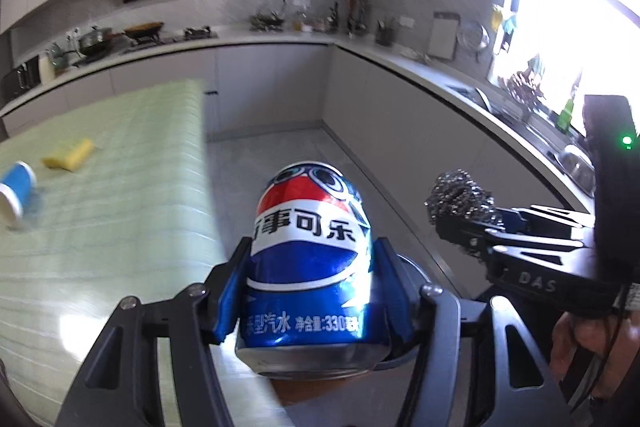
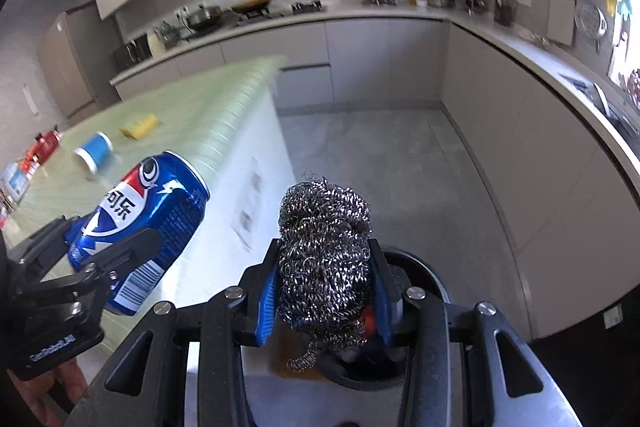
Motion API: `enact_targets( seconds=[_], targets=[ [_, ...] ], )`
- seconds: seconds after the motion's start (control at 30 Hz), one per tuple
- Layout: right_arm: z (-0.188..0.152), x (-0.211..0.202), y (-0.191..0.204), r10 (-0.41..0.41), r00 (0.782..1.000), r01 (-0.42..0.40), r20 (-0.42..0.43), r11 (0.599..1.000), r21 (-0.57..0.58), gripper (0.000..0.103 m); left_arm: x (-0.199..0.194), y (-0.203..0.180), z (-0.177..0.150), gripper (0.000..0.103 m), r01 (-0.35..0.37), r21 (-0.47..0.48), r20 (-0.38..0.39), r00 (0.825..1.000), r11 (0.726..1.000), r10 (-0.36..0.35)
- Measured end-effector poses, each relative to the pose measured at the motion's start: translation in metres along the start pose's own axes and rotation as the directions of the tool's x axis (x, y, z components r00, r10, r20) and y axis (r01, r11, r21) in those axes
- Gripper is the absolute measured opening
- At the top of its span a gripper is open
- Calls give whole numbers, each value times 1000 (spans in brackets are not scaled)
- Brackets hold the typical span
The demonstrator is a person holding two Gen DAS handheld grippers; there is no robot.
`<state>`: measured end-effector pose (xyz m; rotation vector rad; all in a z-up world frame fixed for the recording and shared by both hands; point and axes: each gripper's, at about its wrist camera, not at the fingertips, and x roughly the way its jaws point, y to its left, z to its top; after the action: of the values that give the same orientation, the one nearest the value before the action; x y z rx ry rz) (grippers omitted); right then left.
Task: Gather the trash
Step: 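Carry the steel wool and Pepsi can over the black bin, then open both tools to drop the steel wool and Pepsi can into the bin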
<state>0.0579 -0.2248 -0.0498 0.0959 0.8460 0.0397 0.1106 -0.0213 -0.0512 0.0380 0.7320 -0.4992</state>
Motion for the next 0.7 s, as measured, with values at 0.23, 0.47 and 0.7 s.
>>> enact_targets(
  seconds=[0.23, 0.47, 0.7],
  targets=[
    [-46, 36, -77, 14, 995, -17, -97, 999, -31, 42, 56, -40, -34, 61, 22, -48, -117, 993, 999, -27],
    [-91, 83, -107, 37, 980, -57, -194, 993, -99, 42, 98, -52, -67, 61, -10, -82, -229, 973, 997, -9],
    [-112, 128, -103, 70, 964, -124, -255, 972, -200, 42, 131, -51, -80, 63, 11, -164, -294, 954, 986, -59]
  ],
)
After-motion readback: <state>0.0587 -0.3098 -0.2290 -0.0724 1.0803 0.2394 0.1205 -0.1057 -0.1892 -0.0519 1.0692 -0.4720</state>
